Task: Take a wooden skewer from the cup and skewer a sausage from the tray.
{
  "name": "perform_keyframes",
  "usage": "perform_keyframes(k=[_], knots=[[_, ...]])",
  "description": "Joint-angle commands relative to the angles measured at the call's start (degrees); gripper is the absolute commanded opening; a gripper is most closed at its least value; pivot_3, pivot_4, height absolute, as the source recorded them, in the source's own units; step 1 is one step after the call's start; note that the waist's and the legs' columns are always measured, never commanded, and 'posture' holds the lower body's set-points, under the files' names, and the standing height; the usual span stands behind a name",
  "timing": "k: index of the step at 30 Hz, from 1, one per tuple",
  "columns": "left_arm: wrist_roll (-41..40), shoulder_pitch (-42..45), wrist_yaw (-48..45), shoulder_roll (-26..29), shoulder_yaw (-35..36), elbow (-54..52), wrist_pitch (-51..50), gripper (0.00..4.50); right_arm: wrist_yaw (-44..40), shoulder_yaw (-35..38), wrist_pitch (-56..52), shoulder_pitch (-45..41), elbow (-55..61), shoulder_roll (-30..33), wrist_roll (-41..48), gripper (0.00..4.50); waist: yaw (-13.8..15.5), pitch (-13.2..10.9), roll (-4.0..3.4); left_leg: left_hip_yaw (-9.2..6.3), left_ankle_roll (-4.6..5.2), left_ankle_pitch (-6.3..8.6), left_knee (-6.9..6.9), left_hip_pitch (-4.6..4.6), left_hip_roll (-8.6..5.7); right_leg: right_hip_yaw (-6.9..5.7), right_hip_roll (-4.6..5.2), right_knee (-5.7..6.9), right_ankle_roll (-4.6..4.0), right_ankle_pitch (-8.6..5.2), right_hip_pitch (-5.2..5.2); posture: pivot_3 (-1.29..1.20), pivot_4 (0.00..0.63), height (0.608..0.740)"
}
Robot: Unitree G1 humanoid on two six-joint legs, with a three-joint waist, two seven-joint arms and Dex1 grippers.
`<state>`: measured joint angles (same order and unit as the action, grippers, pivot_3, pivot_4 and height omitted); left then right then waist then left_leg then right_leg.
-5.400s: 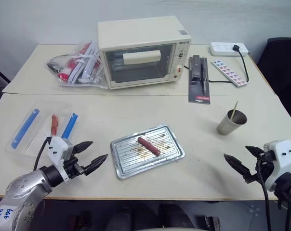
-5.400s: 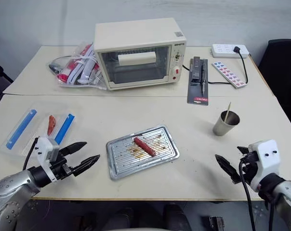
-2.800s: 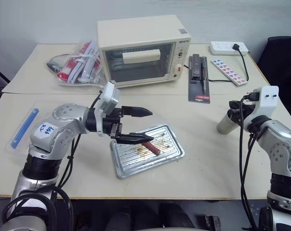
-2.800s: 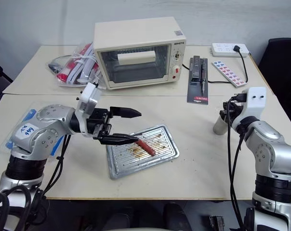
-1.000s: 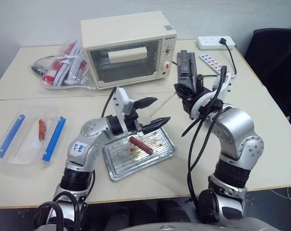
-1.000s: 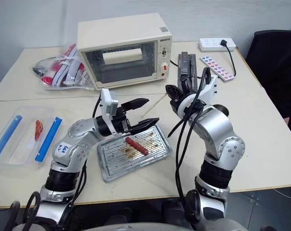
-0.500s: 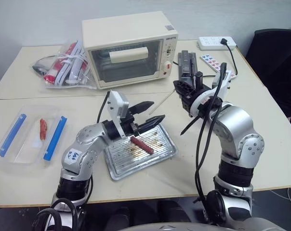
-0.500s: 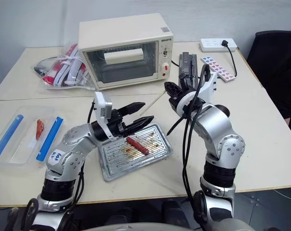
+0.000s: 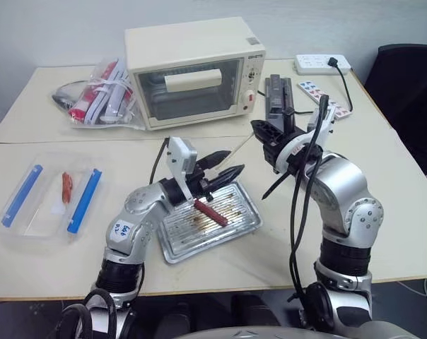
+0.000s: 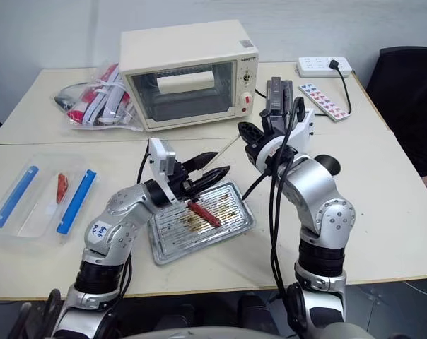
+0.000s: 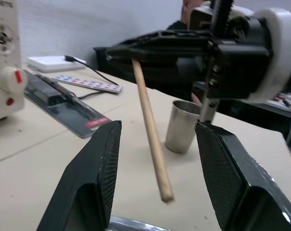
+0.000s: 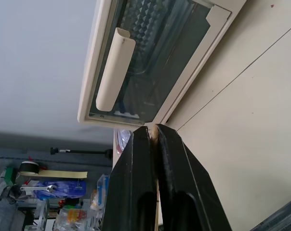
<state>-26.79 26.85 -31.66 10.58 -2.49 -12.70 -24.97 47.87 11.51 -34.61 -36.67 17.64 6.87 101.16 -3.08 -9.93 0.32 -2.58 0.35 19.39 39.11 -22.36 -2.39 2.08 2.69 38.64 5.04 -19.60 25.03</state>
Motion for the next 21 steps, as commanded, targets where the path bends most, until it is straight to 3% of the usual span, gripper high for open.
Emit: perform_keyframes(k=[1,4,11,21], knots=[[-0.5,-1.1,1.7,-1.0,-0.1,-3.8,0.4,2.55,-1.2,0.0,1.3,0.3,1.7,0.6,1.1,0.00,0.0,0.0,0.00,0.00,0.00,0.00,0.00,0.00,0.00,0.00,0.00,0.00,0.00,0.00,0.00,0.00,0.150,0.740],[-0.6,-1.5,2.3,-1.3,-0.3,-4.4,0.1,2.55,-1.4,-0.3,1.7,0.5,2.0,0.8,1.1,0.00,0.0,0.0,0.00,0.00,0.00,0.00,0.00,0.00,0.00,0.00,0.00,0.00,0.00,0.00,0.00,0.00,0.150,0.740],[-0.4,-1.3,3.0,-1.2,-0.3,-4.4,-0.2,1.41,-1.7,-0.2,2.1,0.2,1.7,1.2,1.2,0.00,0.0,0.0,0.00,0.00,0.00,0.00,0.00,0.00,0.00,-0.01,0.00,0.00,0.00,0.00,-0.01,0.00,0.150,0.740],[-0.4,-0.9,3.5,-1.6,-0.7,-3.9,-0.3,1.41,-1.7,-0.1,2.8,-0.6,1.0,1.6,1.8,0.00,0.0,0.0,0.00,0.00,0.00,0.00,0.00,0.00,0.00,-0.01,0.00,0.00,0.00,0.00,-0.01,0.00,0.150,0.740]])
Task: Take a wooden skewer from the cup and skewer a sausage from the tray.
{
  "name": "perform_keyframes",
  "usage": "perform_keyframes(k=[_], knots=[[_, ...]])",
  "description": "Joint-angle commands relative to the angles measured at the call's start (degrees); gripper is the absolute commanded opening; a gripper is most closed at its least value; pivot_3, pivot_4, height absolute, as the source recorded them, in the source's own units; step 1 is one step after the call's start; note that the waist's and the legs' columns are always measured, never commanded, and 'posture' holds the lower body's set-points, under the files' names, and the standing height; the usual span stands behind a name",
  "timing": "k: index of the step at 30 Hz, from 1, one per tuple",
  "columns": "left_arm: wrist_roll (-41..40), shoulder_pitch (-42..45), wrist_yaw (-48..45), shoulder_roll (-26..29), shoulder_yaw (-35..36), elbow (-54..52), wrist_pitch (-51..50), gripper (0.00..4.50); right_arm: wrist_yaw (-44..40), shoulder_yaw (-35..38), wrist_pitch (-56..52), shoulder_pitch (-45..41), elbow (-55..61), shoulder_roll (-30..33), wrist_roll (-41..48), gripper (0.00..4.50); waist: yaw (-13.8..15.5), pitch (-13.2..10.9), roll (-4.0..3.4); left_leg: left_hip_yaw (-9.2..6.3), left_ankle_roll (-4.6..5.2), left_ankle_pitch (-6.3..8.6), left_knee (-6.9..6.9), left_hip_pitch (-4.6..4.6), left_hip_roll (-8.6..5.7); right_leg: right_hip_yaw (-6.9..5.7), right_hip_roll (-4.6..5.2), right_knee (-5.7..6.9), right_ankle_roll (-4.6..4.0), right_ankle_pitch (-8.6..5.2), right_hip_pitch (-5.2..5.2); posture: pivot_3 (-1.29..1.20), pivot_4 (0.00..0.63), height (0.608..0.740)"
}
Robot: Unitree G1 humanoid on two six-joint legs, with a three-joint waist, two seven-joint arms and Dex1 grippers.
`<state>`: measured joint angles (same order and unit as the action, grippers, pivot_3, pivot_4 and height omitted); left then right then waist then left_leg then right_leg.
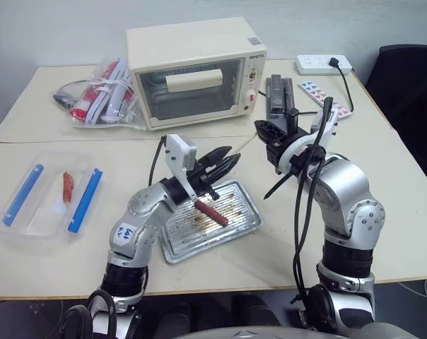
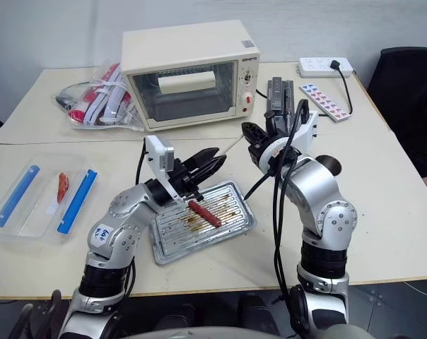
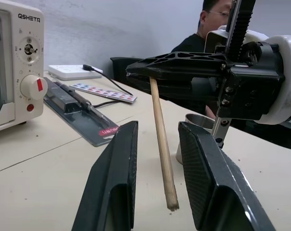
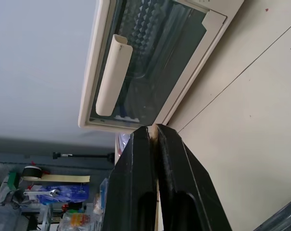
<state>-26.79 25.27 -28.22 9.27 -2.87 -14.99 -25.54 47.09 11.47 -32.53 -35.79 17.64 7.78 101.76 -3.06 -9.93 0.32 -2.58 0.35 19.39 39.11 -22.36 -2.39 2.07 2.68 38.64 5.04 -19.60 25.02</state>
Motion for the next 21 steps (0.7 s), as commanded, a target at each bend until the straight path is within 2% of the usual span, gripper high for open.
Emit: perform_keyframes(k=[1,6,7,12,19,21], knots=[[-0.4,0.7,0.0,-0.4,-0.3,-1.5,0.3,1.41,-0.9,-0.1,0.8,-1.6,0.9,0.7,1.3,0.00,0.0,0.0,0.00,0.00,0.00,0.00,0.00,0.00,0.00,0.00,0.00,0.00,0.00,0.00,0.00,0.00,0.150,0.740],[-0.4,0.7,0.1,-0.9,-0.3,-1.5,0.9,1.41,-1.1,-0.1,0.7,-2.0,0.4,1.1,1.6,0.00,0.0,0.0,0.00,0.00,0.00,0.00,0.00,0.00,0.00,0.00,0.00,0.00,0.00,0.00,0.00,0.00,0.150,0.740],[-0.4,0.6,0.1,-1.0,-0.2,-1.7,1.0,1.04,-1.1,-0.2,0.7,-2.1,0.3,1.1,1.6,0.00,0.0,0.0,0.00,0.00,0.00,0.00,0.00,0.00,0.00,0.00,0.00,0.00,0.00,0.00,0.00,0.00,0.150,0.740],[-0.2,0.7,0.5,-1.1,0.0,-1.6,1.2,0.03,-1.4,-0.1,0.6,-2.3,0.0,1.1,1.7,0.00,0.0,0.0,0.00,0.00,0.00,0.00,0.00,0.00,0.00,0.00,0.00,0.00,0.00,0.00,-0.01,0.00,0.150,0.740],[0.7,2.5,2.5,-1.7,1.2,-0.2,2.2,0.03,-1.4,-0.2,1.0,-2.1,0.2,1.2,1.3,0.00,0.0,0.0,0.00,0.00,0.00,0.00,0.00,0.00,0.00,0.00,-0.01,0.00,0.00,0.00,-0.01,0.00,0.150,0.740],[0.7,3.1,2.6,-1.7,1.4,0.3,2.2,0.00,-1.4,-0.2,1.3,-2.0,0.4,1.2,1.4,0.54,0.0,0.0,0.00,0.00,0.00,0.00,0.00,0.00,0.00,0.00,-0.01,0.00,0.00,0.00,-0.01,0.00,0.150,0.740]])
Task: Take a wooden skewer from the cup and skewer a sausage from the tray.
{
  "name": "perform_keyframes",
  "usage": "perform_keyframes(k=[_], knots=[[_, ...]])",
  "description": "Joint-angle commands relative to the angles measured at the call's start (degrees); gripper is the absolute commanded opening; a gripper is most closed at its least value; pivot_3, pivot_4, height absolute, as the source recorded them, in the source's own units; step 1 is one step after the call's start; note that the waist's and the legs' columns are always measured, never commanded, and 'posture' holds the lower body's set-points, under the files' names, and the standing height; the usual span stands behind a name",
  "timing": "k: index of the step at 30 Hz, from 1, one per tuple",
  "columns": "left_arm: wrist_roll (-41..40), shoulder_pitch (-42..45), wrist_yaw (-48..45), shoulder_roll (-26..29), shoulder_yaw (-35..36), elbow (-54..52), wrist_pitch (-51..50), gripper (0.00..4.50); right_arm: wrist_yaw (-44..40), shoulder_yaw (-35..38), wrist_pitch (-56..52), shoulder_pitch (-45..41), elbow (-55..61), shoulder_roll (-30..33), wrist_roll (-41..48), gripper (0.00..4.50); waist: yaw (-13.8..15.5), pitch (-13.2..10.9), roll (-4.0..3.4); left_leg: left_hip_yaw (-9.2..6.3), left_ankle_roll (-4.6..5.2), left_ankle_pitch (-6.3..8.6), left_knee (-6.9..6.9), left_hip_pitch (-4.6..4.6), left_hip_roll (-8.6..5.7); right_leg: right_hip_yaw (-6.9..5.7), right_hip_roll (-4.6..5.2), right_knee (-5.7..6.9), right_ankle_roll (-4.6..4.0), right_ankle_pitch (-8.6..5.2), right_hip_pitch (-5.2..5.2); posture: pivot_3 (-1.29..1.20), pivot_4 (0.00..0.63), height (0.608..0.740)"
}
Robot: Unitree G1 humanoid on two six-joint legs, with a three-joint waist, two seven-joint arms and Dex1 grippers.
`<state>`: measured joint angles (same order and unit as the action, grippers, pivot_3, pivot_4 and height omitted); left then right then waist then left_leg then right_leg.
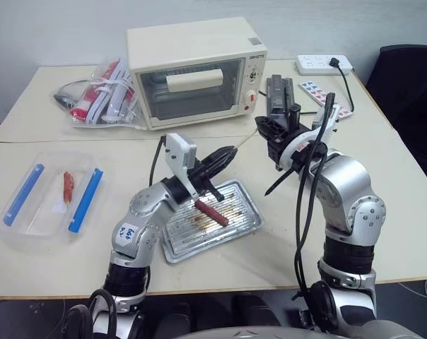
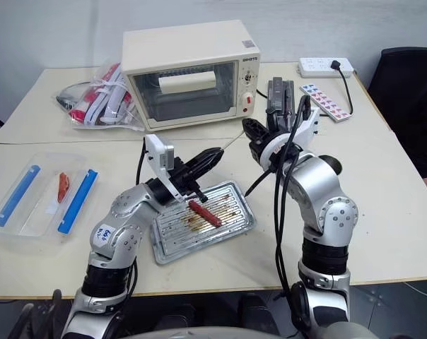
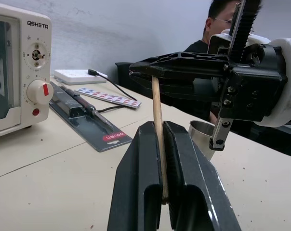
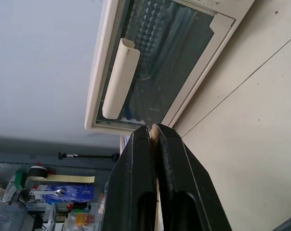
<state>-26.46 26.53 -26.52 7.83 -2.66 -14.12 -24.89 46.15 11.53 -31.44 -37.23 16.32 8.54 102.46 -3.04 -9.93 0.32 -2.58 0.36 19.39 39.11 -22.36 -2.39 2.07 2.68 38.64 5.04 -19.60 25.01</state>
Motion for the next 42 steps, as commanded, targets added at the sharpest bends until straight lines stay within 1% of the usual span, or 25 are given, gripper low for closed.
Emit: perform_keyframes(k=[1,3,4,6,8,10,12,14,15,17,19,21,22,25,27,31,37,42], knots=[[0.3,2.1,0.9,-0.2,1.2,-0.5,1.6,0.00,-0.5,-0.4,0.3,-0.5,1.7,0.5,0.6,0.69,0.0,0.0,0.00,0.00,0.00,0.00,0.00,0.01,0.00,0.00,0.00,0.00,0.00,0.00,-0.01,0.00,0.150,0.740],[0.2,2.3,0.7,0.2,1.3,-0.3,1.6,0.00,-0.8,-0.5,-0.3,-0.5,1.7,1.5,0.1,1.18,0.0,0.0,0.00,0.00,0.00,0.00,0.00,0.00,0.00,0.00,0.00,0.00,0.00,0.00,-0.01,0.00,0.150,0.740],[0.1,2.3,0.4,0.6,1.5,-0.4,1.5,0.00,-1.3,-0.7,-1.3,-0.6,1.5,2.8,-0.8,1.51,0.0,0.0,0.00,0.00,0.00,0.00,0.00,0.00,0.00,0.00,0.00,0.00,0.00,0.00,-0.01,0.00,0.150,0.740],[-0.3,2.3,-0.4,1.9,2.1,-0.7,1.0,0.00,-2.6,-1.1,-3.2,-0.7,1.1,5.6,-2.7,1.93,0.0,0.0,0.00,0.00,0.00,0.00,0.00,0.00,0.00,0.00,0.00,0.00,0.00,0.00,-0.01,0.00,0.150,0.740],[-1.3,1.8,-2.1,4.8,3.5,-1.7,-0.1,0.00,-4.9,-2.0,-6.5,-1.3,0.5,10.6,-6.2,1.93,0.0,0.0,0.00,0.00,0.00,0.00,0.00,0.00,0.00,0.00,0.00,-0.01,0.00,0.00,-0.02,0.00,0.150,0.740],[-2.0,1.5,-3.2,6.9,4.4,-2.0,-0.6,0.00,-6.3,-2.6,-8.4,-1.7,-0.2,13.6,-7.8,1.93,0.1,0.0,0.00,0.00,0.00,0.00,0.00,0.00,0.00,0.00,0.00,-0.01,0.00,0.00,-0.01,0.00,0.150,0.740],[-2.9,1.0,-5.9,10.8,6.1,-2.1,-1.4,0.00,-9.7,-4.3,-12.7,-2.6,-0.3,18.4,-10.5,1.93,0.1,0.0,0.00,-0.01,0.00,0.00,0.00,0.00,0.01,-0.01,-0.01,-0.04,0.00,0.00,-0.01,0.00,0.150,0.740],[-4.4,0.2,-9.4,15.9,8.6,-2.0,-2.8,0.00,-14.3,-7.0,-17.4,-3.0,1.3,23.2,-14.4,1.93,0.0,0.0,0.00,0.01,0.00,0.00,-0.02,0.00,0.03,0.01,-0.02,-0.04,0.00,0.00,0.00,0.00,0.150,0.740],[-6.1,-0.6,-12.1,19.7,10.9,-2.1,-4.4,0.00,-18.6,-9.6,-20.2,-3.1,3.3,26.3,-17.8,1.93,-0.1,0.0,0.00,0.02,0.00,0.00,-0.03,0.00,0.05,0.01,-0.04,-0.05,0.00,0.00,0.01,0.00,0.150,0.740],[-8.7,-1.9,-15.7,25.1,13.9,-2.3,-6.7,0.00,-25.2,-13.4,-23.4,-3.4,6.2,30.3,-23.1,1.93,-0.1,0.0,0.00,0.01,0.00,0.00,-0.07,0.00,0.11,0.01,-0.08,-0.08,-0.01,0.00,0.03,0.00,0.150,0.740],[-10.5,-3.2,-18.3,29.0,15.8,-2.6,-8.4,0.00,-30.7,-16.3,-24.9,-3.5,8.2,32.7,-27.6,1.93,0.1,0.0,0.00,-0.02,0.00,0.00,-0.09,-0.05,0.11,0.00,-0.08,-0.12,-0.01,0.00,0.07,0.00,0.150,0.740],[-14.1,-7.0,-25.9,37.8,21.2,-2.7,-12.3,0.00,-40.7,-22.2,-27.6,-2.8,12.4,35.7,-31.7,1.93,0.2,0.0,0.01,-0.05,0.01,0.01,-0.05,-0.05,0.10,-0.01,-0.05,-0.17,-0.01,0.00,0.04,0.00,0.150,0.740],[-16.1,-8.2,-28.3,40.8,23.3,-2.6,-14.0,0.00,-44.8,-24.1,-28.5,-2.2,13.6,36.4,-33.0,1.93,0.1,0.0,0.01,-0.04,0.03,0.03,-0.06,-0.06,0.11,0.00,-0.05,-0.22,-0.01,0.00,0.05,0.00,0.150,0.740],[-19.5,-8.6,-30.9,46.3,27.3,-0.7,-17.6,0.00,-53.2,-27.7,-28.3,-0.5,14.6,36.9,-38.0,1.93,0.9,0.0,0.07,-0.11,0.04,0.05,-0.05,-0.07,0.10,-0.04,-0.02,-0.53,-0.01,0.00,0.02,0.00,0.150,0.740],[-20.0,-10.6,-33.3,49.5,29.4,-1.2,-18.8,0.00,-56.5,-28.5,-28.2,0.4,13.7,35.4,-39.8,1.93,1.6,0.0,0.08,-0.16,0.08,0.07,0.00,-0.05,0.09,-0.10,0.01,-0.66,-0.01,0.01,-0.12,0.00,0.150,0.740],[-19.5,-16.9,-37.5,53.4,32.7,-4.1,-18.6,0.00,-61.7,-32.3,-27.7,-0.4,11.6,31.8,-46.2,1.93,1.5,0.0,0.08,-0.17,0.18,0.14,-0.02,0.12,0.03,-0.10,0.09,-0.81,0.04,0.03,-0.38,0.00,0.150,0.740],[-18.9,-20.7,-38.3,54.6,35.8,-5.2,-18.2,0.00,-66.9,-38.7,-25.1,-1.2,8.4,27.4,-58.4,1.93,1.5,-0.1,0.10,-0.18,0.15,0.15,-0.05,0.12,0.04,-0.13,0.07,-0.80,0.04,0.03,-0.34,0.00,0.150,0.740],[-19.7,-21.1,-36.3,54.1,37.5,-5.8,-19.6,0.00,-69.9,-43.0,-21.3,-0.8,6.8,26.5,-68.7,1.93,1.4,-0.1,0.10,-0.18,0.15,0.15,-0.04,0.11,0.03,-0.14,0.07,-0.80,0.04,0.03,-0.33,0.00,0.150,0.740]])
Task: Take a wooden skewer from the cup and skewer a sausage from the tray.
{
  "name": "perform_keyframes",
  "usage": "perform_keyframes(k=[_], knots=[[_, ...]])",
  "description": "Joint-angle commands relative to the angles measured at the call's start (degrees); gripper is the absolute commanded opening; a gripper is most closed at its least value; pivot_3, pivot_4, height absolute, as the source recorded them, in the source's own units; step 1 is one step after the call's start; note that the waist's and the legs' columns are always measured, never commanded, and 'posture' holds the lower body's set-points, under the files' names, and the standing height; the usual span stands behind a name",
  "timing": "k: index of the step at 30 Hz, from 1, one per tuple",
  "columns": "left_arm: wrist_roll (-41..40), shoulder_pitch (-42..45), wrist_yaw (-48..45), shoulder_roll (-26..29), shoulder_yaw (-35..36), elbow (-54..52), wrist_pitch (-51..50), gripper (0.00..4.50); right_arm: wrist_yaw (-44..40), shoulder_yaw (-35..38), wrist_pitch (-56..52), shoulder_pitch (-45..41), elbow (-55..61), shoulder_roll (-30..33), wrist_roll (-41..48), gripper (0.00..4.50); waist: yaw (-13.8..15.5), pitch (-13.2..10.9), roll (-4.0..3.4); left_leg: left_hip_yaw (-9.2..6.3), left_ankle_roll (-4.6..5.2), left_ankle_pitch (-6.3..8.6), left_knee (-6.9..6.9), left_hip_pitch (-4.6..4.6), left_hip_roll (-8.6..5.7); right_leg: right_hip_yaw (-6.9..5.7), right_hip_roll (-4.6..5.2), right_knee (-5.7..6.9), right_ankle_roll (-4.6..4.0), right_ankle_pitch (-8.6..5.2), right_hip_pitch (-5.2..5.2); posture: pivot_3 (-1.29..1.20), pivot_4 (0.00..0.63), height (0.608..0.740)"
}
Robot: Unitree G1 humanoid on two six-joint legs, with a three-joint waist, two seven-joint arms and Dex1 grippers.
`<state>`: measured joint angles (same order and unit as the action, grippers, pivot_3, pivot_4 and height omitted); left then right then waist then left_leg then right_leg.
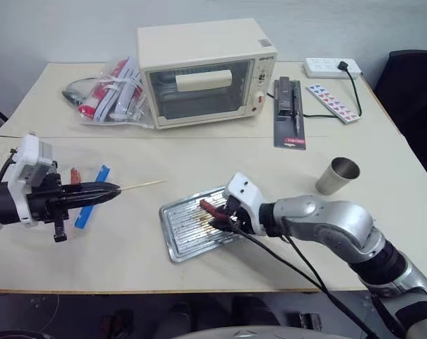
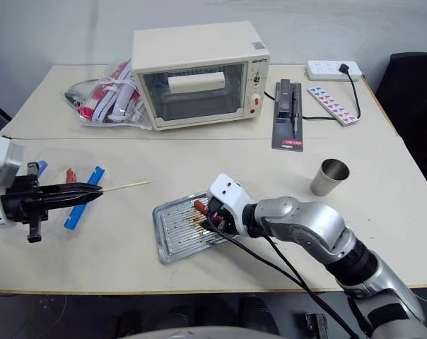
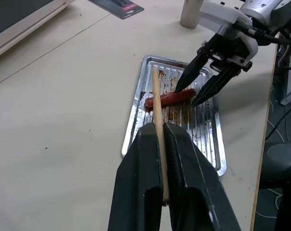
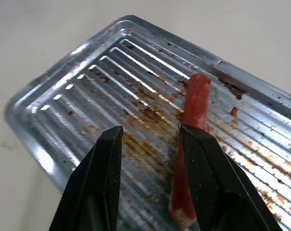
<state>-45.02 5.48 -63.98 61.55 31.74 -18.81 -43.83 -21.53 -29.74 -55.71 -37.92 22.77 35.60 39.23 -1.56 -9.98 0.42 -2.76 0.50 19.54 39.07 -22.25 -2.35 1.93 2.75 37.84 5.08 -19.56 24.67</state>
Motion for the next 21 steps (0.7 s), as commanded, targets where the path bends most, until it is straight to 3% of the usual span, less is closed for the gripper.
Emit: perform_keyframes(k=[1,21], knots=[[-1.1,0.0,1.3,0.4,3.3,-1.0,-0.7,0.00,-2.7,-2.1,3.5,0.1,0.2,-0.8,-6.9,1.93,0.0,0.0,0.00,0.00,0.00,0.00,0.00,0.00,0.00,0.00,0.00,0.01,0.00,0.00,0.01,0.00,0.150,0.740],[0.1,1.6,1.9,-0.4,0.3,0.4,1.8,0.00,-4.5,1.7,-0.5,4.3,0.3,-5.4,-18.3,1.93,-0.1,0.0,0.00,0.01,-0.03,0.01,0.00,0.01,0.00,0.01,-0.03,0.08,0.00,0.00,0.04,0.00,0.150,0.740]])
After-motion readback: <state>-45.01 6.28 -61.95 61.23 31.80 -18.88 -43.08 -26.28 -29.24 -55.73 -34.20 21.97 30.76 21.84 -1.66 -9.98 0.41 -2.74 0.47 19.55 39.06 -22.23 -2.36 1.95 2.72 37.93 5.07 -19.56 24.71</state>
